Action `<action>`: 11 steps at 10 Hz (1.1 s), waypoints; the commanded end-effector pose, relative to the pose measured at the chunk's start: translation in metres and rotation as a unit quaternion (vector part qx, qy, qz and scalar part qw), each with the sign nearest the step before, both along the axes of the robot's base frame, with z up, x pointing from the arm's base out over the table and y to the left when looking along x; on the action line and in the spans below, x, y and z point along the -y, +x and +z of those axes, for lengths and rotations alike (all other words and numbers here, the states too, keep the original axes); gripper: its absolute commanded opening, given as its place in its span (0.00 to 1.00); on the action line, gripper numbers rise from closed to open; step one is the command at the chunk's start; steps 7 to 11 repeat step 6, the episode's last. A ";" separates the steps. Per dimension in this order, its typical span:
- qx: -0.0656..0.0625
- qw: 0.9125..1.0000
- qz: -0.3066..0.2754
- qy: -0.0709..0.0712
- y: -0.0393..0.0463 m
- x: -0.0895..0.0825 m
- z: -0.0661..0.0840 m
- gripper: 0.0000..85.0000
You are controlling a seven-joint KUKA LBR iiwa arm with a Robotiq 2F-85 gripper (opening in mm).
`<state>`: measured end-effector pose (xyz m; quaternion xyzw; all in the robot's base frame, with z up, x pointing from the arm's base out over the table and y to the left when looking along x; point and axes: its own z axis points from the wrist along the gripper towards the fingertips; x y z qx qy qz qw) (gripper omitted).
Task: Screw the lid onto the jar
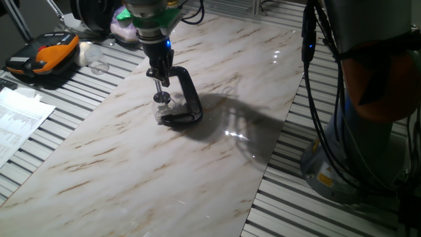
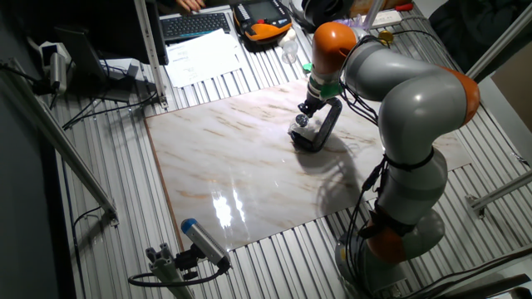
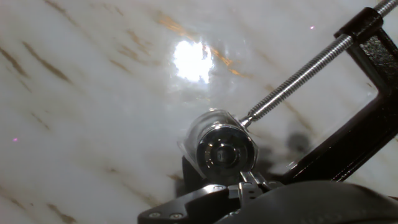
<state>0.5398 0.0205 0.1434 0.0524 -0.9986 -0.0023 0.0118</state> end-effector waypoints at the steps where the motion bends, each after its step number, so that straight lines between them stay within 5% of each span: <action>1: 0.001 1.000 0.000 -0.001 0.0000 0.000 0.000 0.00; 11: 0.001 1.000 -0.005 -0.003 0.0004 0.002 0.001 0.00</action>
